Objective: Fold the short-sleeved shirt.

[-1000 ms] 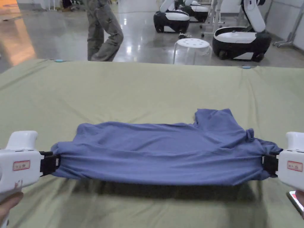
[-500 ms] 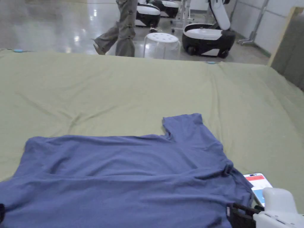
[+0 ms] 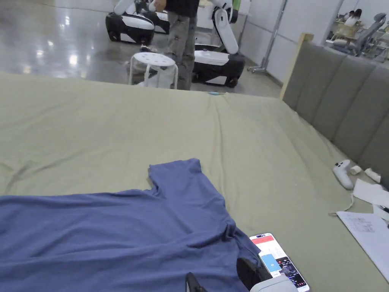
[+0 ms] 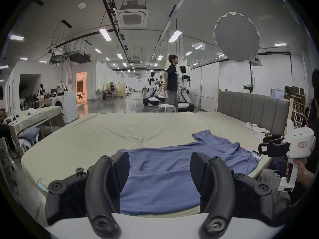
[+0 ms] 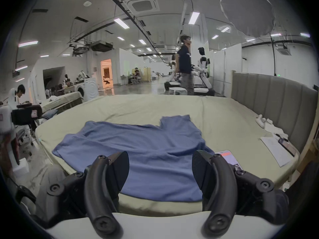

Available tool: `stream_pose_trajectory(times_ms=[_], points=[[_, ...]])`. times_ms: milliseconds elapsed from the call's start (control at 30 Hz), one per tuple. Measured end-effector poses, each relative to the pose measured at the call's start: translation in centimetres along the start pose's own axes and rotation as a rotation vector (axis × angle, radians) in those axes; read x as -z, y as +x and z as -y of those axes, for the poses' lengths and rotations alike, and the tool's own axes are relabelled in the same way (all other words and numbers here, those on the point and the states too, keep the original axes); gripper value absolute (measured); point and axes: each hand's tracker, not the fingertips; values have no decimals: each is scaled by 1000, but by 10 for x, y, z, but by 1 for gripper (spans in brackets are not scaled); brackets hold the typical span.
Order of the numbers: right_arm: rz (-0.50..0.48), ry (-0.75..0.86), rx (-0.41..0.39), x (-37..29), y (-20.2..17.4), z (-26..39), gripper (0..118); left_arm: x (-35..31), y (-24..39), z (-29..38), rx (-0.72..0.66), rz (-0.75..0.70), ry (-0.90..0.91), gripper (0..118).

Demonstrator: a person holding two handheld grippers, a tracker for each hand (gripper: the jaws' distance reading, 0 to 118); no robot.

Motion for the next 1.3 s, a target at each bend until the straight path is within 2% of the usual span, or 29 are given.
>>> stream_pose_trajectory(times_ms=[100,133,167,200,233,300,367,400,500,700,833,867,900,933,967,1000,1100,1200,1300], points=[[-8,21,15,4,-4,-7,83,0,7,-4,7,3,3,71],[-14,23,20,5,-5,-8,71,1,4,-3,7,2,5,64],[-27,25,24,6,-4,-8,54,0,3,-4,9,-3,-1,47],[-40,18,28,8,-3,-9,30,0,3,-5,11,-2,-3,22],[-42,6,31,10,-4,-10,0,-2,3,-5,15,0,0,10],[-4,-6,1,16,-5,-9,0,0,2,-5,14,-20,4,9],[-8,-20,-11,19,-4,-12,0,1,0,-5,5,-23,-4,7],[1,-23,-14,21,-5,-13,0,5,-1,-4,11,-72,-29,3],[48,-28,-28,23,-3,-16,0,8,-8,3,2,-51,-39,3],[38,-35,16,24,3,-23,0,22,-26,-5,-21,-77,-64,3],[6,-49,44,27,4,-23,0,68,-65,-14,-111,-51,-176,3],[-8,-54,57,28,5,-22,0,86,-79,-12,-136,-36,-195,5],[-9,-57,65,28,6,-21,0,104,-92,-10,-152,-32,-244,16],[-13,-63,71,30,8,-20,0,128,-103,-12,-185,1,-294,46],[-15,-69,73,31,9,-19,0,152,-117,-7,-208,11,-333,63],[-15,-75,73,32,10,-18,0,174,-128,-3,-224,16,-377,67],[1,-97,78,34,18,-15,0,241,-152,-6,-248,-22,-488,67],[16,-119,125,37,29,-10,0,303,-166,0,-195,-76,-602,67],[39,-148,166,39,42,-5,0,343,-186,13,-279,-150,-672,67]])
